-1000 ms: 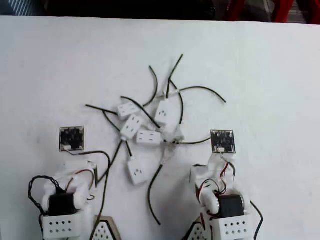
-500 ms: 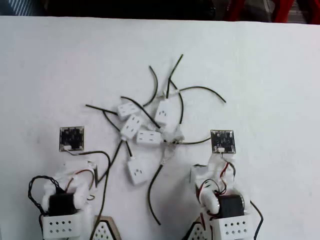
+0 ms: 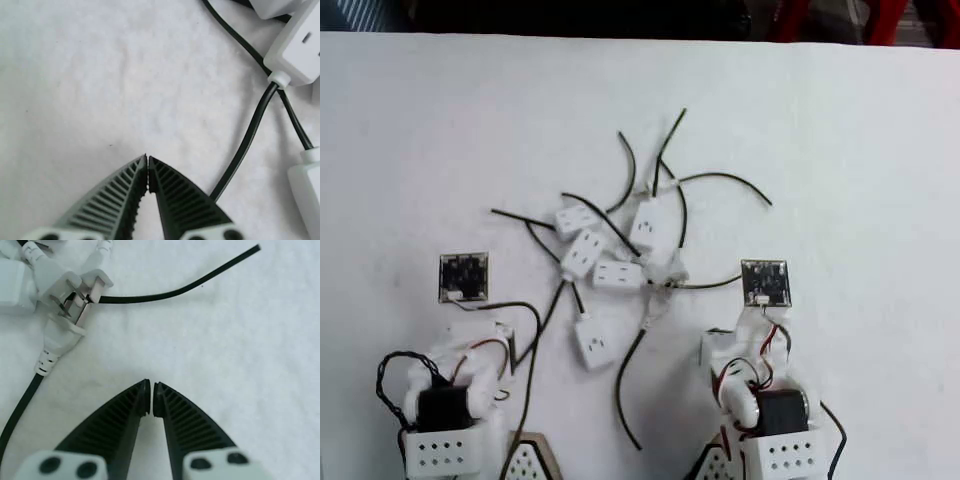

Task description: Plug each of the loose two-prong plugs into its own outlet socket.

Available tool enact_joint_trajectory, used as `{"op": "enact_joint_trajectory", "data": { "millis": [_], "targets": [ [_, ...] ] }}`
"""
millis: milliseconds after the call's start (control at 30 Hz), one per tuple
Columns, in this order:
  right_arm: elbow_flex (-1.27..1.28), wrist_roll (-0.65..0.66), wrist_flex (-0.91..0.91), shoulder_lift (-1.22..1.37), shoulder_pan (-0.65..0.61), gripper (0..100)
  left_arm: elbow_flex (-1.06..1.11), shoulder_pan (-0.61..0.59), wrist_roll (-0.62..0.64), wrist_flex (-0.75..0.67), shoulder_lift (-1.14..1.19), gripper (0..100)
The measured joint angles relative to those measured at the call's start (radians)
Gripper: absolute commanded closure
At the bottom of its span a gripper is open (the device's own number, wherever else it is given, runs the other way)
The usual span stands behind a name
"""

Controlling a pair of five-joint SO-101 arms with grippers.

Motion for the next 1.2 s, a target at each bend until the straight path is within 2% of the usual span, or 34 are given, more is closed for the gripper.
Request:
{"op": "enact_joint_trajectory", "data": {
  "millis": [1067,1200],
  "targets": [
    [0.0,0.0,0.0,0.0,0.0,98.1,0.0,0.021,0.0,0.0,0.0,97],
    [0.0,0.0,0.003,0.0,0.049,98.1,-0.003,0.026,0.0,-0.009,0.0,97]
  ]
}}
